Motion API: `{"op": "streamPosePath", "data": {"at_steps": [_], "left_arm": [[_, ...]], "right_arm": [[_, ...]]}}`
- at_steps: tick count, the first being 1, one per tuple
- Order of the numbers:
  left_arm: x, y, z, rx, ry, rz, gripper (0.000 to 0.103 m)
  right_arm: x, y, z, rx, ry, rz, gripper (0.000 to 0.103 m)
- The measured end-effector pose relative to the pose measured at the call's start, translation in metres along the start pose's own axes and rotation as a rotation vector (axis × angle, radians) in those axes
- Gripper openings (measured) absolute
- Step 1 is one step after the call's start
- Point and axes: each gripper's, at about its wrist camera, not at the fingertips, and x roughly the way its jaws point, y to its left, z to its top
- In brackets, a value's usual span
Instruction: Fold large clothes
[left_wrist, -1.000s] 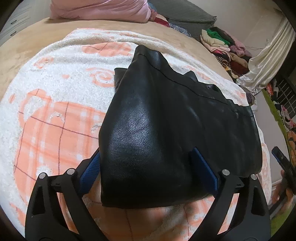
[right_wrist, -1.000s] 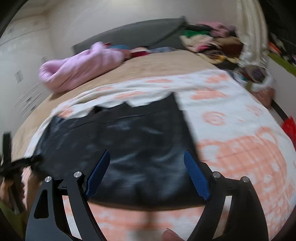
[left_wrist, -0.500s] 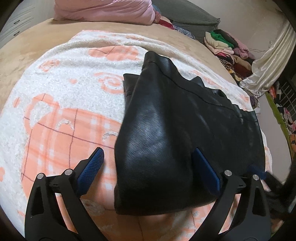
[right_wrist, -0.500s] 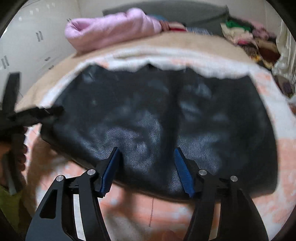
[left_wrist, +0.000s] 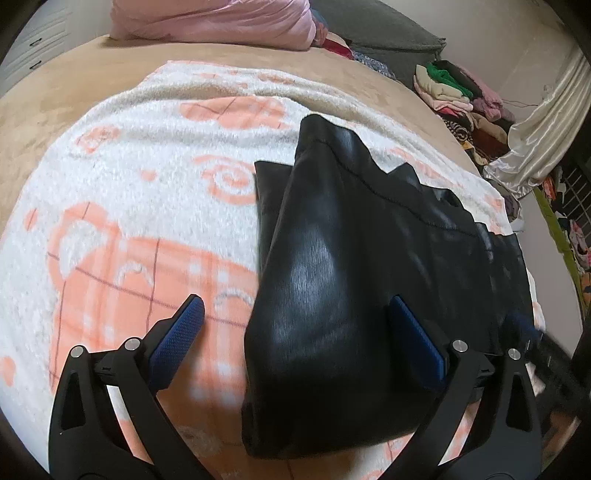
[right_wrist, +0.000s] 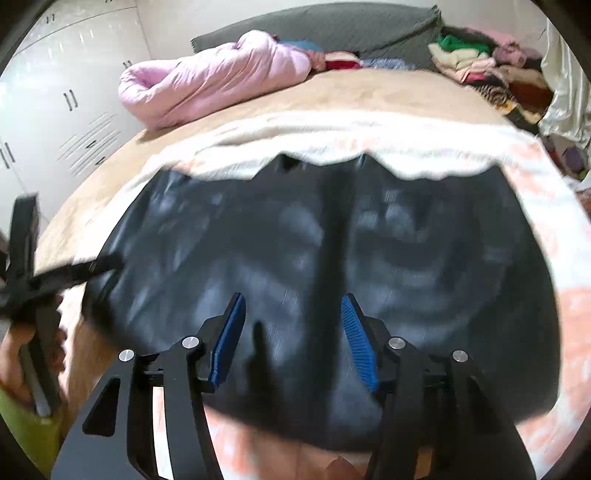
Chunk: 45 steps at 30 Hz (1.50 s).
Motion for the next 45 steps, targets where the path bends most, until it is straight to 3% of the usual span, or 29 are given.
{"op": "streamPosePath", "data": {"at_steps": [9,12,15,19,21,24,28,32,34,35,36,37,40,45], "left_arm": [[0.013,0.008,0.01,-0.011,0.023,-0.001,0.093],[0.015,0.007,0.013,-0.011,0.02,-0.001,0.093],[0.02,0.006,0.017,-0.009,0.022,0.002,0.093],[0.022,0.008,0.02,-0.019,0.02,0.004,0.093],[0.022,0.01,0.02,-0.026,0.016,-0.003,0.093],[0.022,0.012,0.022,-0.031,0.015,-0.003,0.093],[0.021,0.012,0.023,-0.037,0.011,-0.004,0.093],[0.016,0.012,0.026,-0.024,-0.006,0.014,0.093],[0.013,0.013,0.029,-0.023,-0.013,0.018,0.093],[0.013,0.015,0.03,-0.027,-0.016,0.015,0.093],[0.012,0.017,0.032,-0.034,-0.016,0.012,0.093],[0.011,0.019,0.034,-0.04,-0.016,0.01,0.093],[0.008,0.026,0.037,-0.067,-0.026,0.002,0.093],[0.004,0.032,0.04,-0.073,-0.033,0.005,0.093]], "right_arm": [[0.071,-0.003,0.058,0.007,0.056,-0.077,0.041],[0.107,-0.007,0.06,0.036,0.148,-0.098,0.041],[0.117,-0.005,0.053,0.017,0.155,-0.125,0.041],[0.091,-0.008,0.055,0.033,0.114,-0.083,0.039],[0.061,-0.005,0.044,0.028,0.05,-0.032,0.038],[0.034,0.002,0.021,-0.005,0.027,-0.017,0.038],[0.035,0.005,-0.013,0.015,0.087,0.007,0.04],[0.037,0.013,-0.024,-0.039,0.07,-0.023,0.041],[0.023,0.022,-0.021,-0.06,0.035,0.021,0.041],[0.012,0.034,-0.022,-0.099,-0.003,0.077,0.053],[0.005,0.046,-0.023,-0.143,-0.023,0.099,0.073],[0.0,0.059,-0.026,-0.195,-0.035,0.113,0.08],[-0.002,0.102,-0.038,-0.361,-0.043,0.152,0.082],[0.021,0.15,-0.059,-0.564,-0.014,0.104,0.086]]}}
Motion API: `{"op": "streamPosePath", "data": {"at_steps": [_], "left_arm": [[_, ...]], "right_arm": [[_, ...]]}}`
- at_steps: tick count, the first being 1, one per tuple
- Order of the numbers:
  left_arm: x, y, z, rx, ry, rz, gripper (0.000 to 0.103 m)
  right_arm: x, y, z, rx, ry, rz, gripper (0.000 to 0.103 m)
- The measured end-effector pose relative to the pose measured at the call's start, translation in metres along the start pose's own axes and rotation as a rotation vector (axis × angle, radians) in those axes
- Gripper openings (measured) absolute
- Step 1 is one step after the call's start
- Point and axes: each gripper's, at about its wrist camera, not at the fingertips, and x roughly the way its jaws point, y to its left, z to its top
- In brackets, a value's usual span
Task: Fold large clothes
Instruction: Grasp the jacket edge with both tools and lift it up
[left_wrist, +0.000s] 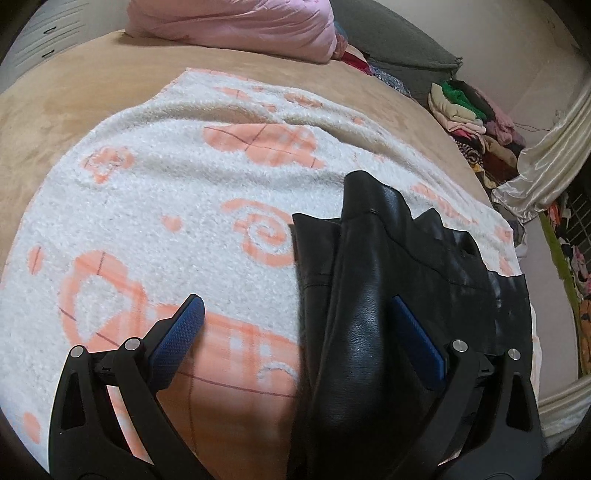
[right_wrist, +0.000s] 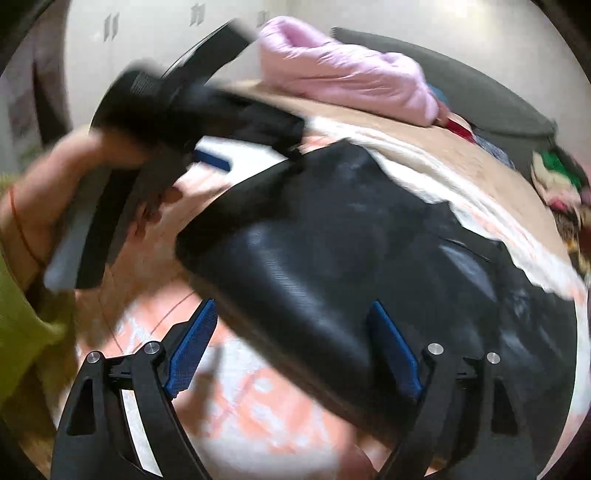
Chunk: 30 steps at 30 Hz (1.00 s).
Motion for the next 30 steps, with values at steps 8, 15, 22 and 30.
{"op": "streamPosePath", "data": {"at_steps": [8,15,22,30], "left_arm": [[0.003,0.008,0.004,-0.035,0.007,-0.025,0.093],[0.008,0.011,0.004,-0.082,0.036,-0.102,0.093],[0.024,0.012,-0.004,-0.145,0.104,-0.21,0.093],[0.037,0.005,-0.013,-0.176,0.164,-0.352,0.037]], "right_arm": [[0.038,0.034,0.003,-0.237,0.007,-0.23,0.088],[0.026,0.045,0.0,-0.296,-0.086,-0.268,0.052],[0.013,0.038,0.002,-0.236,-0.128,-0.233,0.042],[0.003,0.028,0.008,-0.155,-0.143,-0.171,0.039]]}}
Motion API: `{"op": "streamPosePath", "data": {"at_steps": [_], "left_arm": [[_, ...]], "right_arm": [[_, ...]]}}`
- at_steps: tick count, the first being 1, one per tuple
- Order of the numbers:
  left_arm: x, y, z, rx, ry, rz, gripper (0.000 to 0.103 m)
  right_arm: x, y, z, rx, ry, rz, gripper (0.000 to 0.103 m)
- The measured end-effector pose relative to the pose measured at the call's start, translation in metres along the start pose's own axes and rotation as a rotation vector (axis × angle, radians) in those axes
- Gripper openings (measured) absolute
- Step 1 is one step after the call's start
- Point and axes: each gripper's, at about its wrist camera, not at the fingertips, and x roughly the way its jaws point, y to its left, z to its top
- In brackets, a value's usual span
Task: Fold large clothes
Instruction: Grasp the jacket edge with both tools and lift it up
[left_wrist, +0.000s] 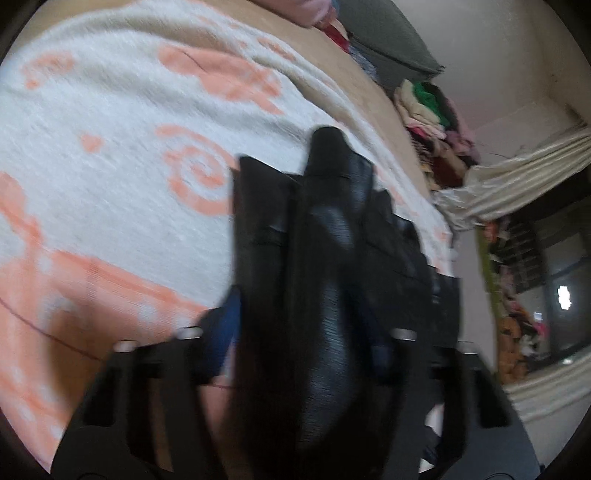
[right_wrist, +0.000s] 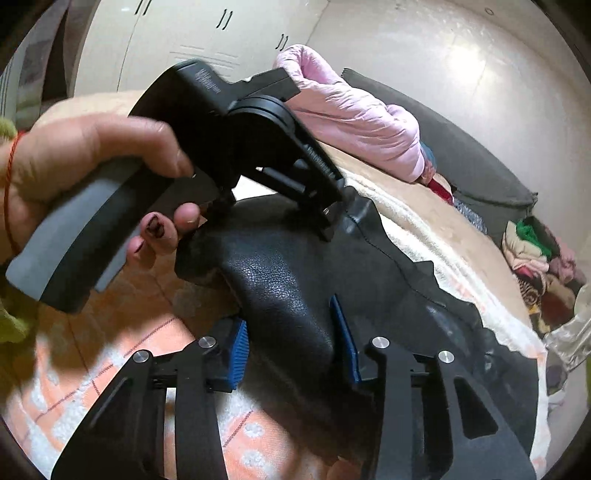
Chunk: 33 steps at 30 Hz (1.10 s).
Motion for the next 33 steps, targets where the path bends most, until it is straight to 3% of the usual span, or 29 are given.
{"op": "streamPosePath", "data": {"at_steps": [6,15,21,33], "left_arm": [[-0.019,-0.029,-0.003,0.038,-0.066,-0.072,0.026],[-0.039,-0.139,-0.016,0.219,-0.15,-0.043,0.026],[-0.025,-0.208,-0.034,0.325,-0.148,-0.013,0.035],[0.019,-0.295,-0.061,0.441,-0.12,0.033,0.049]], "right_arm": [[-0.019,-0.017,0.005,0.071,-0.043,0.02,0.036],[-0.08,-0.075,0.001,0.237,-0.166,0.014,0.032],[-0.118,-0.126,-0.018,0.373,-0.221,0.015,0.03],[-0.161,-0.189,-0.067,0.562,-0.267,0.003,0.028]]}}
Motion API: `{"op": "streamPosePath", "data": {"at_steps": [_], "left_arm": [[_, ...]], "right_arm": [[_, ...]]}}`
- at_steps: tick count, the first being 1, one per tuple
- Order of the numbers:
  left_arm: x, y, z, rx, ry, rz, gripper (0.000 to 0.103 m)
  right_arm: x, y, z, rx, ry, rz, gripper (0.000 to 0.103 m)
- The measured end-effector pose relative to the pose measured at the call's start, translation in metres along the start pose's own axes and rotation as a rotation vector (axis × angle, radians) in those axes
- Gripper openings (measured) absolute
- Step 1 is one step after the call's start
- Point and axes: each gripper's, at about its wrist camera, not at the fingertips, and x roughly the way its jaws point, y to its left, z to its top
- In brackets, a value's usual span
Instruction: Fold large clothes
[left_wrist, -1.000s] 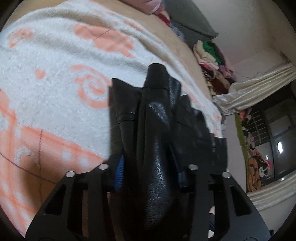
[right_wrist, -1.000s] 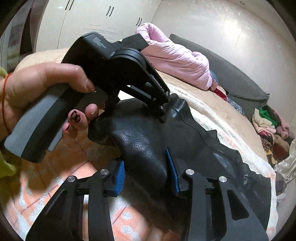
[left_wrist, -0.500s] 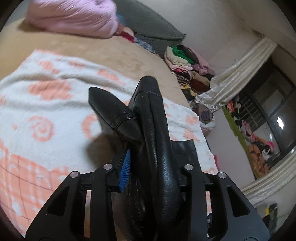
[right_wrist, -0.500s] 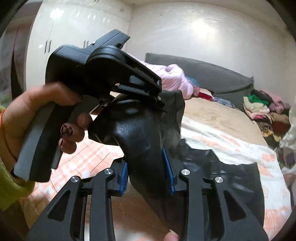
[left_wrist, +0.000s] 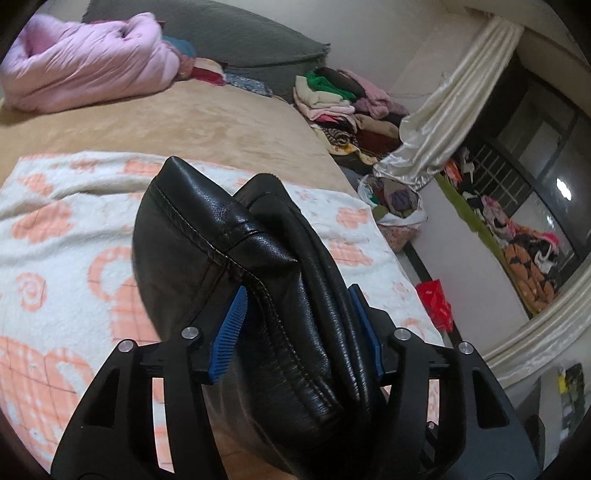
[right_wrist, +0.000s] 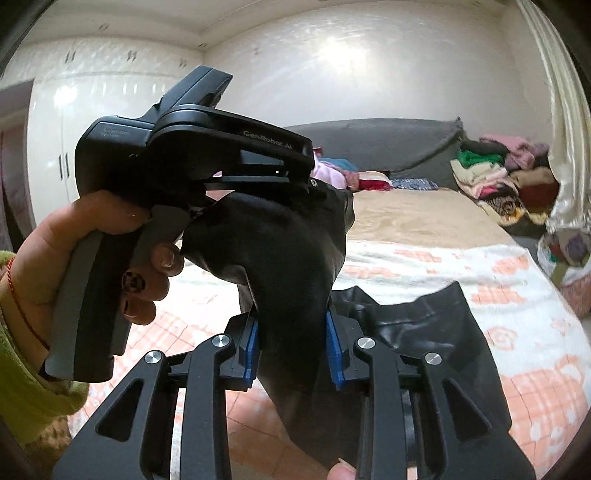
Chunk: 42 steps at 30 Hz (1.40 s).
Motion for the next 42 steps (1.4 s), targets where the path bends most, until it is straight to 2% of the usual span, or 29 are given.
{"op": "streamPosePath", "data": {"at_steps": [7,9,14,16,18,21,24,25,26,27,28,29,32,33,34,35,36,37,39,40,42], "left_arm": [[0.031,-0.046,0.002,0.067,0.041,0.013,0.056],[0.04,-0.053,0.001,0.074,0.053,0.005,0.061],[0.042,-0.062,0.001,0.048,0.025,-0.102,0.068],[0.036,-0.056,-0.004,0.058,-0.012,-0.081,0.072],[0.037,-0.044,-0.014,0.048,-0.014,-0.032,0.073],[0.05,-0.016,-0.043,0.019,0.047,0.066,0.073],[0.069,0.003,-0.075,0.033,0.12,0.127,0.073],[0.079,0.008,-0.086,0.037,0.157,0.134,0.073],[0.085,0.012,-0.094,0.032,0.177,0.13,0.073],[0.088,0.015,-0.1,0.021,0.171,0.131,0.073],[0.087,0.018,-0.103,0.018,0.16,0.139,0.073],[0.087,0.02,-0.104,0.015,0.153,0.143,0.073],[0.085,0.02,-0.106,0.01,0.148,0.141,0.073],[0.083,0.021,-0.106,0.014,0.146,0.145,0.073],[0.082,0.022,-0.106,0.016,0.144,0.149,0.073],[0.08,0.022,-0.106,0.017,0.144,0.151,0.073],[0.079,0.022,-0.105,0.014,0.144,0.146,0.073],[0.078,0.022,-0.104,0.01,0.149,0.129,0.073],[0.072,0.02,-0.099,-0.003,0.138,0.109,0.076],[0.065,0.02,-0.095,-0.012,0.114,0.099,0.079],[0.059,0.023,-0.091,-0.031,0.093,0.093,0.081]], "right_arm": [[-0.015,-0.05,-0.011,0.207,-0.003,0.039,0.027],[-0.017,-0.067,-0.019,0.289,0.006,0.059,0.027],[-0.015,-0.113,-0.043,0.495,0.041,0.079,0.027],[-0.014,-0.129,-0.055,0.575,0.068,0.083,0.027],[-0.012,-0.148,-0.069,0.676,0.103,0.089,0.027],[-0.01,-0.167,-0.091,0.846,0.141,0.118,0.027],[-0.009,-0.177,-0.1,0.933,0.16,0.131,0.03],[-0.009,-0.176,-0.099,0.93,0.167,0.13,0.033],[-0.009,-0.174,-0.095,0.909,0.175,0.123,0.041],[-0.008,-0.173,-0.089,0.873,0.195,0.093,0.064],[-0.008,-0.171,-0.081,0.826,0.213,0.053,0.076],[-0.01,-0.168,-0.071,0.768,0.206,0.024,0.082],[-0.011,-0.167,-0.039,0.627,0.182,-0.098,0.094],[-0.005,-0.166,-0.029,0.577,0.195,-0.121,0.094],[0.007,-0.166,-0.022,0.527,0.255,-0.124,0.094],[0.019,-0.165,-0.021,0.492,0.299,-0.125,0.08],[0.026,-0.164,-0.019,0.464,0.305,-0.112,0.034],[0.031,-0.159,-0.014,0.439,0.298,-0.065,0.023],[0.024,-0.158,-0.007,0.45,0.232,-0.005,0.021],[0.008,-0.159,-0.002,0.476,0.155,0.05,0.021],[-0.011,-0.166,0.005,0.477,0.053,0.05,0.021]]}}
